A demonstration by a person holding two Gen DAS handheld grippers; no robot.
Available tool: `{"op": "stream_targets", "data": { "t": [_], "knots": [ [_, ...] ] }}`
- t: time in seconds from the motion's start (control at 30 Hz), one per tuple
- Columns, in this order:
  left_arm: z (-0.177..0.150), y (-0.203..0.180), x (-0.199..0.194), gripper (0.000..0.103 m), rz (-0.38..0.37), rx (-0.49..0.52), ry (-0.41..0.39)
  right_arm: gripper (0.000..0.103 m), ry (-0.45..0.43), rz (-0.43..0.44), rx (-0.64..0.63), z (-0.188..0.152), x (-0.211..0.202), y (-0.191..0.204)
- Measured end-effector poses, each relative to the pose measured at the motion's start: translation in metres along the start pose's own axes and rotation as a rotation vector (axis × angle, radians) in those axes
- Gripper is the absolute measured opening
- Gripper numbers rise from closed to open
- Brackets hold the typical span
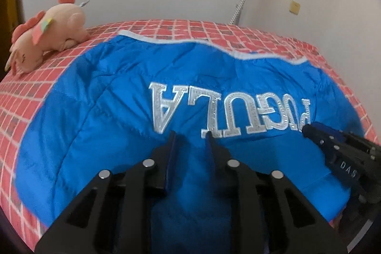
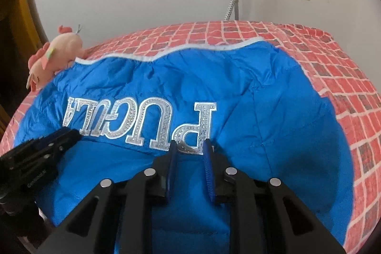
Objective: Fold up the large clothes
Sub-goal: 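Lower the folded hem onto the jacket with both tools and release, then grasp one side of the jacket with both tools and lift it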
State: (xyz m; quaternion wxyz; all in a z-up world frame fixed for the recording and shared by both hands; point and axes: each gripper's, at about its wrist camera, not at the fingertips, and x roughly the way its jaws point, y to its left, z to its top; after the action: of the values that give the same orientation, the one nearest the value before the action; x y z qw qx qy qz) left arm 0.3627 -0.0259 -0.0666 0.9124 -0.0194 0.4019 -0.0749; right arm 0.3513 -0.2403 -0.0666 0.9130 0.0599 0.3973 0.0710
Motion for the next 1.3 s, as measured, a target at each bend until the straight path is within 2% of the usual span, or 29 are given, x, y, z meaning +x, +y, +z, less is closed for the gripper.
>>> {"op": "stream_targets", "data": {
  "t": [0.07, 0.13, 0.2, 0.3, 0.4, 0.53, 0.63, 0.67, 0.7, 0.73, 0.77, 0.8, 0.83, 0.9, 0.97, 1.03, 1.13, 1.3],
  "knots": [
    [0.001, -0.005, -0.018, 0.023, -0.026, -0.001, -0.049, 0.024, -0.049, 0.02, -0.033, 0.001, -0.015, 0.01],
    [-0.001, -0.018, -0.029, 0.023, -0.026, 0.032, -0.085, 0.024, -0.059, 0.042, -0.044, -0.001, -0.022, 0.021],
    [-0.008, -0.029, -0.024, 0.023, -0.047, 0.068, -0.059, 0.024, -0.032, 0.042, -0.056, -0.008, -0.016, 0.029],
    [-0.019, -0.035, 0.0, 0.023, -0.02, 0.098, 0.003, 0.022, 0.0, -0.023, -0.072, -0.017, 0.001, 0.035],
    [-0.023, -0.036, 0.009, 0.023, -0.017, 0.101, 0.015, 0.022, 0.013, -0.033, -0.061, -0.02, 0.008, 0.034],
    [-0.02, -0.027, 0.01, 0.023, -0.049, 0.065, 0.025, 0.022, 0.013, -0.004, -0.05, -0.019, 0.009, 0.03],
    [-0.014, -0.021, 0.0, 0.023, -0.067, 0.058, 0.039, 0.022, 0.03, 0.067, -0.026, -0.009, -0.008, 0.019],
    [-0.01, -0.018, -0.008, 0.023, -0.062, 0.061, 0.038, 0.024, 0.0, 0.072, -0.013, 0.001, -0.022, 0.011],
    [-0.004, -0.012, -0.017, 0.026, -0.045, 0.064, 0.023, 0.033, -0.032, 0.027, -0.007, 0.01, -0.035, 0.001],
    [0.004, 0.001, -0.032, 0.042, -0.023, 0.055, -0.011, 0.053, -0.042, -0.015, 0.002, 0.017, -0.044, -0.007],
    [0.012, 0.017, -0.045, 0.062, 0.001, 0.035, -0.038, 0.063, -0.039, -0.054, 0.017, 0.024, -0.05, -0.019],
    [0.016, 0.027, -0.05, 0.069, 0.02, 0.023, -0.042, 0.07, -0.033, -0.064, 0.062, 0.032, -0.059, -0.043],
    [0.022, 0.046, -0.056, 0.075, 0.054, 0.01, -0.033, 0.07, -0.034, -0.069, 0.095, 0.036, -0.061, -0.058],
    [0.028, 0.08, -0.059, 0.079, 0.105, -0.024, -0.011, 0.072, -0.001, -0.116, 0.159, 0.042, -0.062, -0.094],
    [0.029, 0.116, -0.056, 0.081, 0.12, -0.098, 0.037, 0.077, 0.055, -0.103, 0.191, 0.044, -0.054, -0.117],
    [0.03, 0.142, -0.047, 0.082, 0.09, -0.151, 0.095, 0.079, 0.121, -0.048, 0.212, 0.041, -0.041, -0.132],
    [0.027, 0.164, -0.038, 0.087, 0.052, -0.195, 0.124, 0.084, 0.172, -0.002, 0.223, 0.036, -0.026, -0.139],
    [0.017, 0.171, -0.016, 0.09, -0.069, -0.246, 0.174, 0.091, 0.211, 0.054, 0.229, 0.028, -0.006, -0.137]
  ]
}}
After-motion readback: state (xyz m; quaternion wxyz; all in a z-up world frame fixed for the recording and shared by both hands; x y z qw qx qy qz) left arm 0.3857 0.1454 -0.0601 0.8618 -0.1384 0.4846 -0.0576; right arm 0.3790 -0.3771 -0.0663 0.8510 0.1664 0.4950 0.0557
